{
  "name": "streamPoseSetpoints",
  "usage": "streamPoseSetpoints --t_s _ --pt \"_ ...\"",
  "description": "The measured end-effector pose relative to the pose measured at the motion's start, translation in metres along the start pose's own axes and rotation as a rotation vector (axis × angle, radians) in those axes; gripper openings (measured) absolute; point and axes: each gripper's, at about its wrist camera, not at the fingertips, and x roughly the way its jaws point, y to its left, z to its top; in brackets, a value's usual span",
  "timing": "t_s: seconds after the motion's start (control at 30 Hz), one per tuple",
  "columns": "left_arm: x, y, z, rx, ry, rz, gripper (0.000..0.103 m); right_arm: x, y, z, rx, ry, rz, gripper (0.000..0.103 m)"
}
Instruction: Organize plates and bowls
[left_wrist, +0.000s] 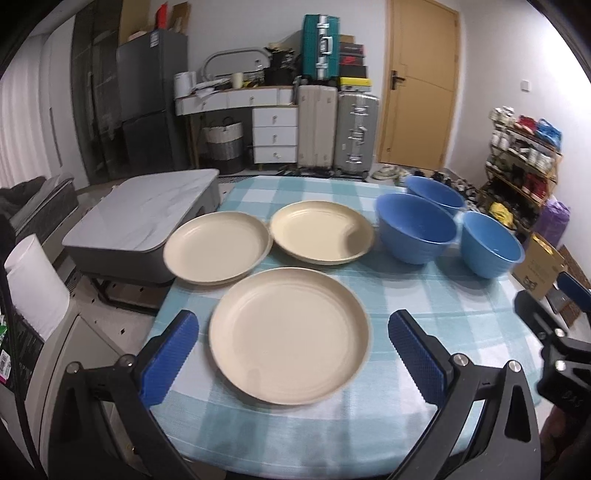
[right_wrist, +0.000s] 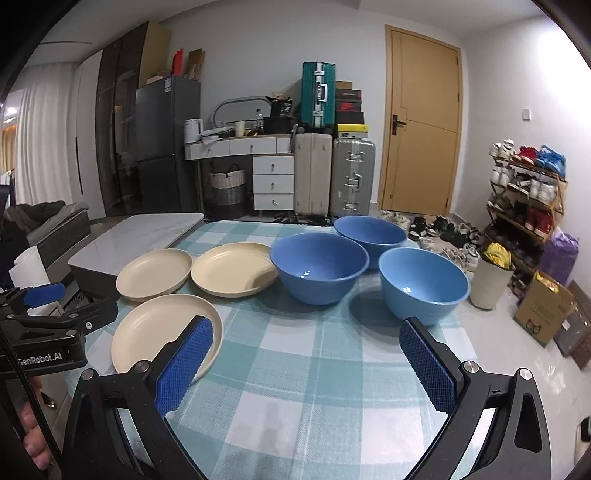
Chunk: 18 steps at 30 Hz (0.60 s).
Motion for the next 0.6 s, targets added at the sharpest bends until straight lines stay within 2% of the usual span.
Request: streamPoseSetpoints --t_s 0.33,0.6 --pt "0.055 0.059 0.0 -0.1 0.082 0.105 0.103 0.061 0.027 0.034 -0.036 0.035 0.172 0.103" --pt "0.085 0.09 0.012 -0.094 0.123 0.149 0.103 0.108 0.054 0.06 -0.05 0.066 0.285 0.103"
